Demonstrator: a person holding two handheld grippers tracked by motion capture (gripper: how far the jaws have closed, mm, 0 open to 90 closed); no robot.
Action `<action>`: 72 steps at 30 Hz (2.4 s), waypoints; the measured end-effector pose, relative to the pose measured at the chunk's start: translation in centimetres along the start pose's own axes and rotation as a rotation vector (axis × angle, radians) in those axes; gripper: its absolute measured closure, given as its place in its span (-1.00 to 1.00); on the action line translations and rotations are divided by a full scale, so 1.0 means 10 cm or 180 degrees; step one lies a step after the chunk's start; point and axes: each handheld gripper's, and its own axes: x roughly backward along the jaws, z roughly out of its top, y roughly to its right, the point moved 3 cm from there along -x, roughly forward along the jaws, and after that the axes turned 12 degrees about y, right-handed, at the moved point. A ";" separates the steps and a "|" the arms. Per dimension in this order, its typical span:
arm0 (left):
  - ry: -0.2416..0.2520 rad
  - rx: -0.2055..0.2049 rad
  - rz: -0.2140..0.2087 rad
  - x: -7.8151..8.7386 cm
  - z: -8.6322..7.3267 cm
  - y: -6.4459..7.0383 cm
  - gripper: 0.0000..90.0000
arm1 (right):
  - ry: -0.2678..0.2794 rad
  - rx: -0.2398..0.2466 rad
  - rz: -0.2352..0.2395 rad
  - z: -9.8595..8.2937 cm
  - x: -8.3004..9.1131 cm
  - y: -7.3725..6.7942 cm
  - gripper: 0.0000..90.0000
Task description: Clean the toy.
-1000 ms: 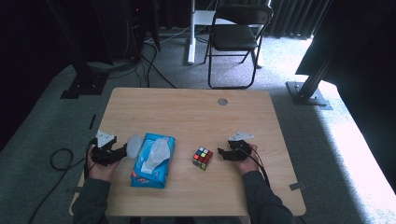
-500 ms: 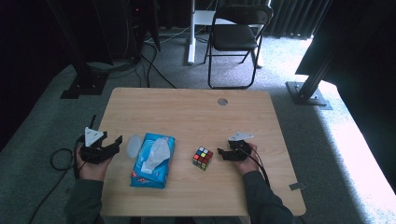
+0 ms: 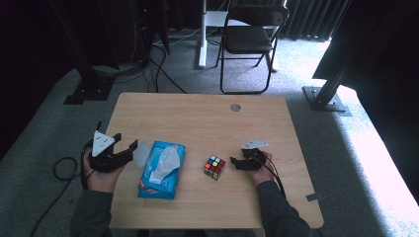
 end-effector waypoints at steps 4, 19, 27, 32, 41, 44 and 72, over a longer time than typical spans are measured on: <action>0.0023 -0.0046 -0.0114 0.01 0.06 0.12 -0.21 | -0.0001 0.0000 0.0001 0.00 0.00 0.00 -0.27; -0.0131 -0.0116 -0.0538 -0.11 0.01 0.55 -0.24 | 0.0000 -0.0001 0.0003 0.00 0.00 0.00 -0.28; -0.0274 -0.0206 -0.0673 -0.18 -0.13 0.78 -0.31 | -0.0001 -0.0001 0.0007 0.00 0.00 0.00 -0.28; -0.0354 -0.0206 -0.0735 -0.23 -0.22 0.88 -0.38 | -0.0001 0.0001 0.0009 0.00 0.00 0.00 -0.28; -0.0586 -0.0264 -0.0775 -0.32 -0.43 1.01 -0.43 | -0.0001 0.0001 0.0010 0.00 0.00 0.00 -0.29; -0.0649 -0.0201 -0.0807 -0.35 -0.48 1.02 -0.47 | -0.0002 0.0003 0.0015 0.00 0.00 0.00 -0.29; -0.0813 0.0058 -0.0477 -0.41 -0.60 0.81 0.38 | -0.0001 0.0000 0.0022 0.00 0.00 0.00 -0.30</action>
